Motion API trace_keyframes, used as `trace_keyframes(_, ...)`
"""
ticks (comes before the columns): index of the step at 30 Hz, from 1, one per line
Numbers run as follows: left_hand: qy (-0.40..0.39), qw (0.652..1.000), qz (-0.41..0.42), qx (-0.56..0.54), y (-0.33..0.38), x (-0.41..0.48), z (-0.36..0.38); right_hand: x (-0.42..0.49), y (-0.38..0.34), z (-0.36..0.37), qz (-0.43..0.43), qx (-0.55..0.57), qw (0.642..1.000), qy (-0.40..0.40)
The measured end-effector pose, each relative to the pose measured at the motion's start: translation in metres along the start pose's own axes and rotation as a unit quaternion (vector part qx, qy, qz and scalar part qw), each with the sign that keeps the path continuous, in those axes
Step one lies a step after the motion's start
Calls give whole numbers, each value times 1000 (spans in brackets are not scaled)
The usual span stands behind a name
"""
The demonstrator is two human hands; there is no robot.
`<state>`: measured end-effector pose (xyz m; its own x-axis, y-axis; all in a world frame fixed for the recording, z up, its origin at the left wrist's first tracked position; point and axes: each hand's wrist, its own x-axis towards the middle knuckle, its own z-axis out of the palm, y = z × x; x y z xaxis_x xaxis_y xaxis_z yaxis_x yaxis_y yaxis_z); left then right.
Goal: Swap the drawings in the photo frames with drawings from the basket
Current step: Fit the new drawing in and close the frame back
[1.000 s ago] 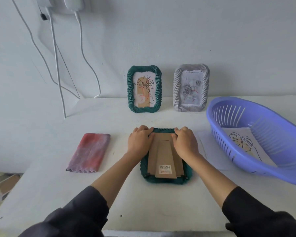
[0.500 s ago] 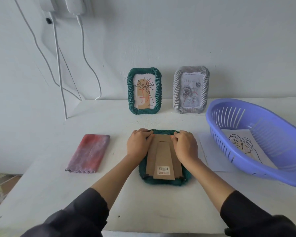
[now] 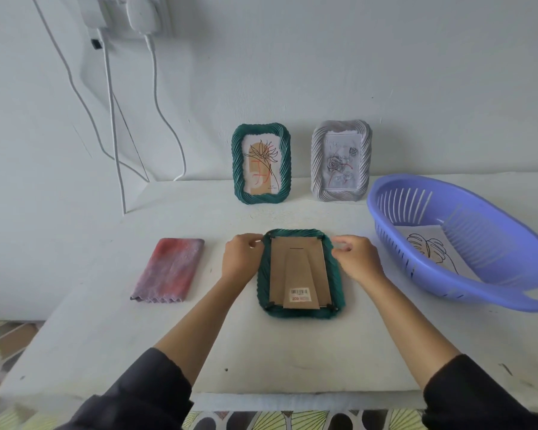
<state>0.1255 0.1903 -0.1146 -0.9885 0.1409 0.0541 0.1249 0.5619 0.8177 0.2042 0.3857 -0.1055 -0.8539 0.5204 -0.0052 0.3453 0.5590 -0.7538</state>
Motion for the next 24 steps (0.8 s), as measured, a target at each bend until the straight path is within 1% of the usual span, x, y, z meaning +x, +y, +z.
trace_keyframes(2, -16, 1000, -1, 22, -1, -7, -3, -10, 6, 0, 9, 14, 999, -34)
trace_keyframes(4, -31, 999, 3, 38, -2, -13, -5, -20, 8, 1, -3, 20, 999, -36)
trace_keyframes(6, -45, 998, 7, 39, -1, -19, -7, -27, 7, -1, -8, 34, 999, -26)
trace_keyframes(8, -41, 999, 5, 30, 2, -25, -11, -31, 2, -7, -14, 45, 999, -9)
trace_keyframes(10, -24, 1000, -2, 8, 6, -32, -15, -32, -9, -17, -41, 48, 997, 34)
trace_keyframes(13, -10, 997, 5, -70, 18, -43, -21, -34, -36, -39, -113, 25, 987, 110)
trace_keyframes(14, -17, 994, 9, -110, 25, -45, -23, -35, -47, -46, -137, 3, 983, 125)
trace_keyframes(16, -54, 978, 14, -203, 40, -51, -25, -38, -70, -52, -179, -37, 974, 134)
trace_keyframes(18, -105, 946, -4, -306, 55, -56, -28, -43, -91, -50, -225, -53, 966, 115)
trace_keyframes(20, -138, 912, -46, -383, 67, -57, -30, -49, -108, -40, -265, -39, 961, 68)
trace_keyframes(21, -143, 901, -70, -404, 71, -55, -32, -52, -113, -34, -276, -24, 960, 35)
trace_keyframes(22, -140, 894, -90, -415, 74, -53, -33, -53, -117, -28, -281, -5, 960, -2)
trace_keyframes(24, -120, 898, -116, -406, 75, -48, -38, -52, -117, -16, -266, 46, 960, -71)
